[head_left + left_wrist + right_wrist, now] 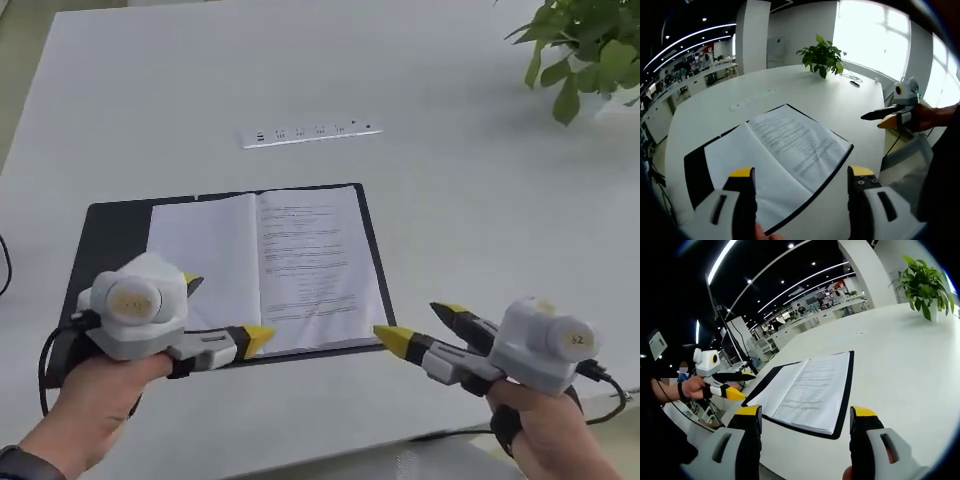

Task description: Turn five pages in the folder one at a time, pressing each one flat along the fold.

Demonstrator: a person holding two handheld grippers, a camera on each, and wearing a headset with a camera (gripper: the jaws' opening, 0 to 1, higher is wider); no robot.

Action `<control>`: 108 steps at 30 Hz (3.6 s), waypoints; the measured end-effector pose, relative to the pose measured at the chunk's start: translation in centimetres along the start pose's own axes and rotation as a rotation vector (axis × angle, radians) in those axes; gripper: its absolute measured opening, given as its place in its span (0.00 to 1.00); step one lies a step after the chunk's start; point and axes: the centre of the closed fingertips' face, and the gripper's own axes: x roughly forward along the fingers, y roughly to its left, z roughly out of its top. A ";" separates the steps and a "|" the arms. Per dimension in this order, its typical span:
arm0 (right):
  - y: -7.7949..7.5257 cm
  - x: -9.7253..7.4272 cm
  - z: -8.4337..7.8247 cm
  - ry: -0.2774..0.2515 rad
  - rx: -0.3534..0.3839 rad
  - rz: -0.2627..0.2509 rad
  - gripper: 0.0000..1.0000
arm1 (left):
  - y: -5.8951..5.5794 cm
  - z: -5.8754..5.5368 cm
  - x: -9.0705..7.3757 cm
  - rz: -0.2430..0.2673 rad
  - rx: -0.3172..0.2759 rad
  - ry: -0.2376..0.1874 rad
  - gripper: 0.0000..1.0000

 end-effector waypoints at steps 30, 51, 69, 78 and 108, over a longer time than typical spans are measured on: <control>-0.1 -1.1 -0.9 0.020 0.021 0.032 0.72 | -7.5 0.0 14.2 -0.119 0.127 0.128 0.73; -0.7 0.4 -0.9 0.053 0.028 0.102 0.71 | -6.5 -2.3 16.4 -0.093 0.196 0.185 0.67; -1.8 6.0 1.0 0.083 -0.006 0.159 0.65 | -5.9 -1.9 16.6 -0.074 0.168 0.163 0.59; -2.5 8.7 1.3 0.122 -0.002 0.192 0.62 | -6.1 -1.9 16.6 -0.073 0.163 0.160 0.58; -3.6 9.7 -1.3 0.151 0.242 0.182 0.22 | -6.6 0.1 14.2 -0.105 0.108 0.104 0.63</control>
